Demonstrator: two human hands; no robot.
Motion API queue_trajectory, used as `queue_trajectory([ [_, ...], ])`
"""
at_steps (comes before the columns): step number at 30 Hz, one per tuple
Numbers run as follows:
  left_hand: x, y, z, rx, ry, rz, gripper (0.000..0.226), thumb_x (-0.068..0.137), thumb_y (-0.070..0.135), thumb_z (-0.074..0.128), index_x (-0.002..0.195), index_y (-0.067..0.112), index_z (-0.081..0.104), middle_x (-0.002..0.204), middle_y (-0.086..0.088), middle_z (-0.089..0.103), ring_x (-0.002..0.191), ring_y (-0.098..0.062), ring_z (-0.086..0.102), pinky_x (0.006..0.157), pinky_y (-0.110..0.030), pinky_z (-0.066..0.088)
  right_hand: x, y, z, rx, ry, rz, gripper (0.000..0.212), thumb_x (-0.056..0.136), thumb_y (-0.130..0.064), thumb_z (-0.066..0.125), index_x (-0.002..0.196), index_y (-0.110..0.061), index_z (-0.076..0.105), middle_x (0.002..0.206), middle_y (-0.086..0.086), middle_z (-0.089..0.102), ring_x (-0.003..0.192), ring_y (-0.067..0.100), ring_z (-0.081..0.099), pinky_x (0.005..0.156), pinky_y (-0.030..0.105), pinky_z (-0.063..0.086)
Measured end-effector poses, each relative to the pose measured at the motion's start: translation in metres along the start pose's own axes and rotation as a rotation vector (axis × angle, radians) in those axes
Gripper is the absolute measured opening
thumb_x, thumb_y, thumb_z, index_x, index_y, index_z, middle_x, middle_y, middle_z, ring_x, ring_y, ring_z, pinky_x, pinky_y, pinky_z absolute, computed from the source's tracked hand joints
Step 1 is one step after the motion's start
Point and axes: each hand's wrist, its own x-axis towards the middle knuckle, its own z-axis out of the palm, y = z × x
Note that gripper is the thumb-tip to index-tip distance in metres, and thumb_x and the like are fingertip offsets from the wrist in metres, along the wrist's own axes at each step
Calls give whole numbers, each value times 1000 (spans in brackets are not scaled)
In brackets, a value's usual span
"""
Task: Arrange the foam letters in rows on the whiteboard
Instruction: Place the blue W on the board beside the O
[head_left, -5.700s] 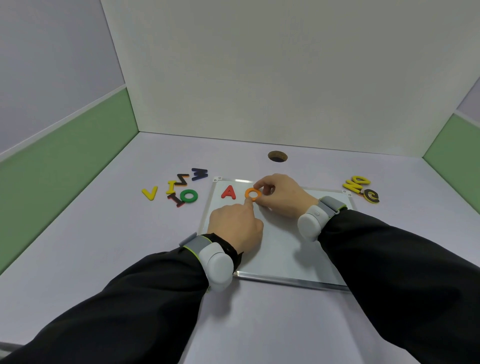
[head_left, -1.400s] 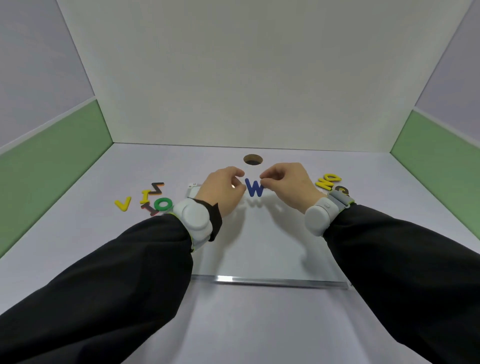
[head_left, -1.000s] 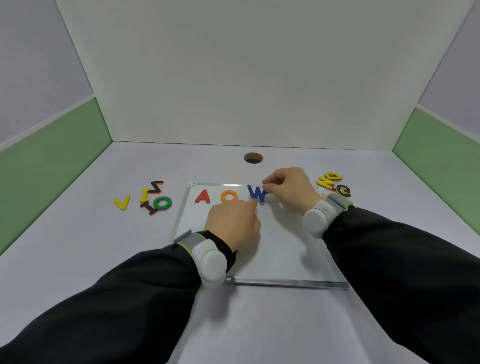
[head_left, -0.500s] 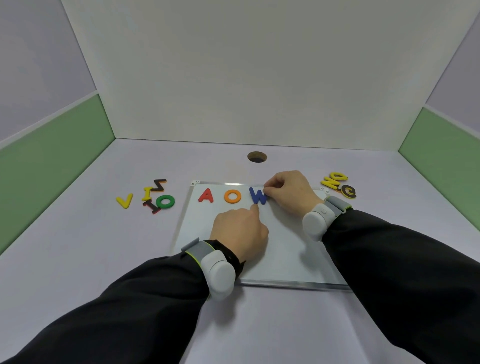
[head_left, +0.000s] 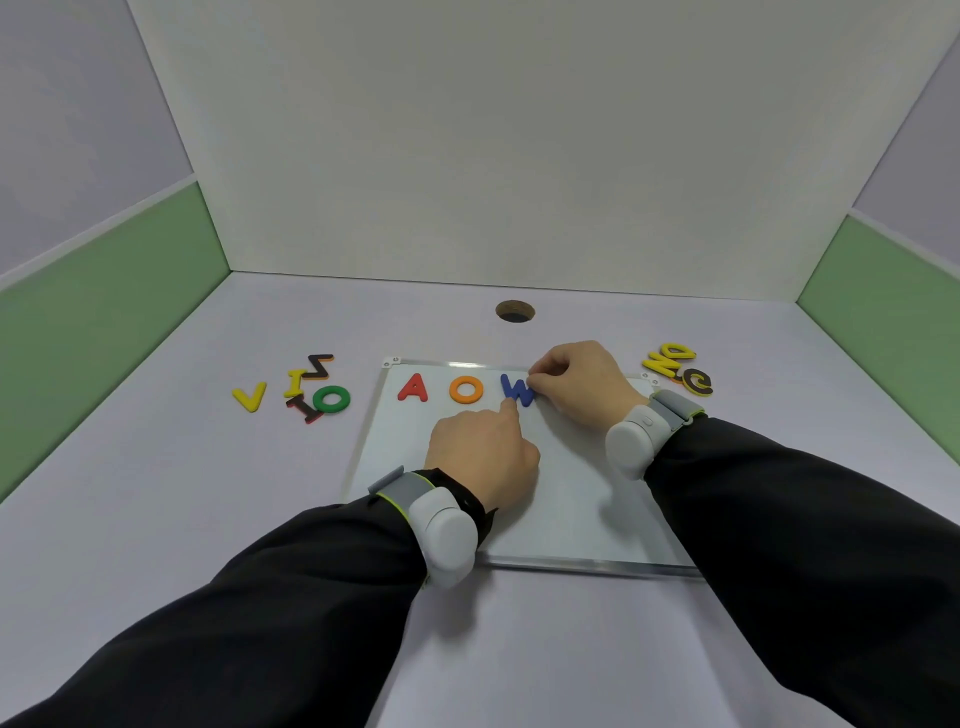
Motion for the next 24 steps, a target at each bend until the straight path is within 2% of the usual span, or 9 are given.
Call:
queue_trajectory([
  [3,-1,0,0,6,-5,-5,56,99,31,31,153,17,25,82,-2,56,71,-19,51,60,-30,36,-2,0,0,-17,0,-1,16,88,-19,65,96,-12,78,96,0,73,86,13,62,74,20,43],
  [8,0,0,0,6,4,-4,55,98,31,32,152,16,27,79,-1,55,68,-20,51,57,-28,34,-2,-3,-1,-45,-6,27,31,87,-3,52,102,-11,77,107,4,72,96,17,60,86,23,42],
  [24,0,0,3,15,3,-7,57,99,32,31,153,17,24,76,0,53,68,-19,52,60,-28,39,-1,-2,0,-45,-2,29,30,88,-4,51,100,-10,79,107,4,74,97,18,60,84,22,40],
])
